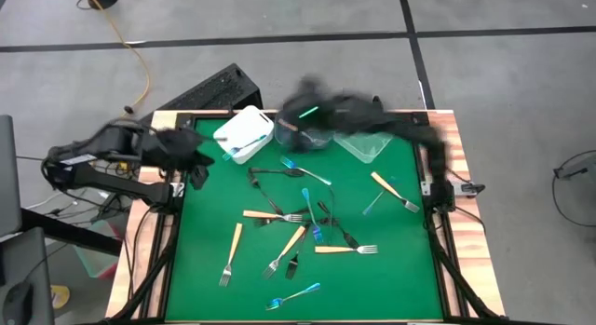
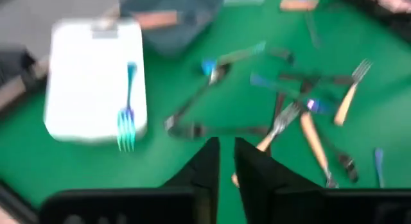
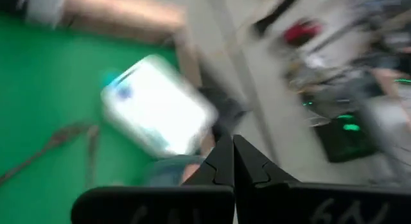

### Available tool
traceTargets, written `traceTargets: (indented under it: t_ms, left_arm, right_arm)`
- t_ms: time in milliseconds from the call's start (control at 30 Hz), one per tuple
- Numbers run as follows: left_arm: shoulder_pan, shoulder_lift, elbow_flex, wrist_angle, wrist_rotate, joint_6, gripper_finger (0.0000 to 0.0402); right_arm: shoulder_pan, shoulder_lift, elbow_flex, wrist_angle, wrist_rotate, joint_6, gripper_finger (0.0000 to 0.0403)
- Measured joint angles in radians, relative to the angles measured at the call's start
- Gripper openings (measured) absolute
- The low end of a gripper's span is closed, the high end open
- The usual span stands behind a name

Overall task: Sort silverware by color (type)
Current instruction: Put the blue fork into the white bin

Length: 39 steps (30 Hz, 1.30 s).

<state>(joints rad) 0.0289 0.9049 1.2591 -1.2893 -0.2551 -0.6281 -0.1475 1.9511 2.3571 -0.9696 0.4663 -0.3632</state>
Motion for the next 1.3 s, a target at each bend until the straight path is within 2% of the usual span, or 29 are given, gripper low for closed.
traceTargets:
  t_ms: [133, 233, 367, 467, 633, 1000, 1300]
  left_arm:
    - [-0.06, -0.009, -0.176, 0.08, -0.026, -0.116, 0.0007]
    - [-0.103, 0.0, -0.277, 0.137, -0.144, -0.16, 0.0002]
    - [-0.129, 0.028, -0.354, 0.146, -0.297, -0.191, 0.0001]
    - [-0.135, 0.058, -0.408, 0.158, -0.288, -0.179, 0.0]
    - [-0.135, 0.128, -0.513, 0.233, -0.211, -0.19, 0.0]
    - [-0.061, 0.222, -0.671, 0.428, -0.243, -0.25, 0.0]
    - [0.068, 0.234, -0.666, 0.444, -0.327, -0.222, 0.0]
  right_arm:
    - [-0.03, -0.154, 0.003, -0.076, 0.02, 0.047, 0.0008]
    - [-0.043, -0.2, -0.01, -0.117, 0.006, 0.086, 0.0008]
    - [-0.046, -0.285, -0.005, -0.148, 0.003, 0.127, 0.0008]
    - [-0.052, -0.337, 0.002, -0.188, 0.01, 0.131, 0.0008]
    - [-0.008, -0.336, -0.009, -0.197, 0.004, 0.13, 0.0008]
    - [0.059, -0.338, -0.007, -0.225, 0.003, 0.1, 0.0008]
    - [0.079, -0.355, -0.004, -0.23, 0.006, 0.093, 0.0008]
